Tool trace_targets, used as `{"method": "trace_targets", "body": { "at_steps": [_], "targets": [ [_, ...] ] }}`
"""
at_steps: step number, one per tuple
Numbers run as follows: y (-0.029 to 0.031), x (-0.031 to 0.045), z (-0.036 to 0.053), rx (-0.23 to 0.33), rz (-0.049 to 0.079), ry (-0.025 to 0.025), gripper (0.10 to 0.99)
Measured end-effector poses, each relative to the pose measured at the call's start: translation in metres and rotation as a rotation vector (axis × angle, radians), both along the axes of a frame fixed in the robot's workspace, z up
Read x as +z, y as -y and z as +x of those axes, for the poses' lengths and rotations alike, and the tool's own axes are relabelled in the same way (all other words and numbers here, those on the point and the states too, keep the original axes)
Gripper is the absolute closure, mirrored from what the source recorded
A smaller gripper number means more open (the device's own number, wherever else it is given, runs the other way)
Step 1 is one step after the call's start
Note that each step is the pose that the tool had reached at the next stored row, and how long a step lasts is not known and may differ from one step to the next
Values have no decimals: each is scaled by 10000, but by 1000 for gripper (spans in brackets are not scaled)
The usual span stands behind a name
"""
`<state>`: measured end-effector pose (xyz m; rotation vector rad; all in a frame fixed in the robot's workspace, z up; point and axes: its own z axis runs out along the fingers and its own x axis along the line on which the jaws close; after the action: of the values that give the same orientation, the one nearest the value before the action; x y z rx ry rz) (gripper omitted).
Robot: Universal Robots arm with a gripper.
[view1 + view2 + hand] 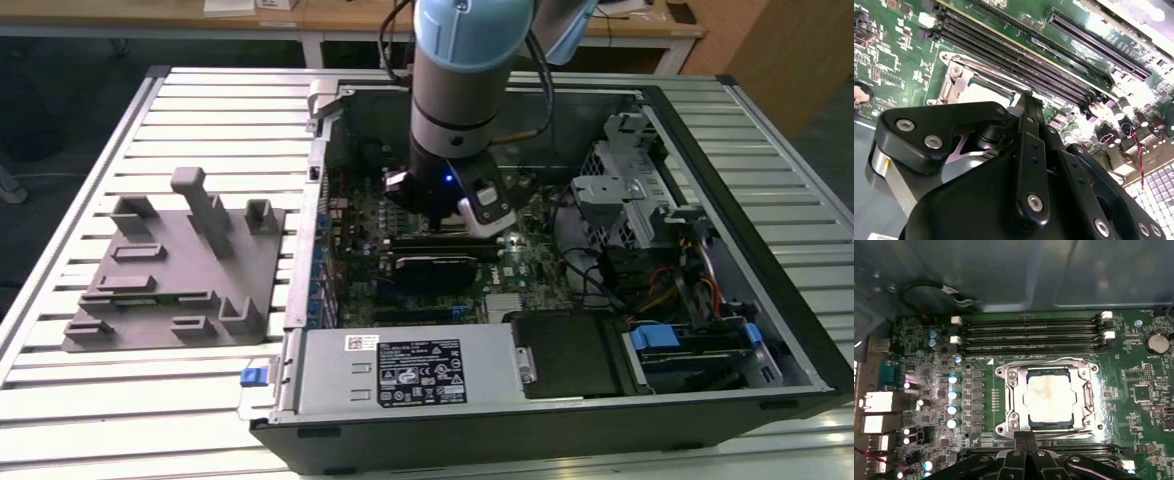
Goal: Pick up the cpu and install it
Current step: 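Install the second cpu locking lever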
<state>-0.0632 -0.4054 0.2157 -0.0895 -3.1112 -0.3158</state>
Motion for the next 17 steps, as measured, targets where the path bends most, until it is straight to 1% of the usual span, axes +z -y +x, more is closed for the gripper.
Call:
{"method": "trace_targets", "body": {
  "at_steps": [3,5,10,17],
  "targets": [
    [-33,0,26,-23,-211,-1,980],
    [-58,0,47,-41,-299,-1,980],
    [-157,-3,91,-51,-449,-1,980],
    [-279,-9,159,-74,-655,0,980]
  ]
}}
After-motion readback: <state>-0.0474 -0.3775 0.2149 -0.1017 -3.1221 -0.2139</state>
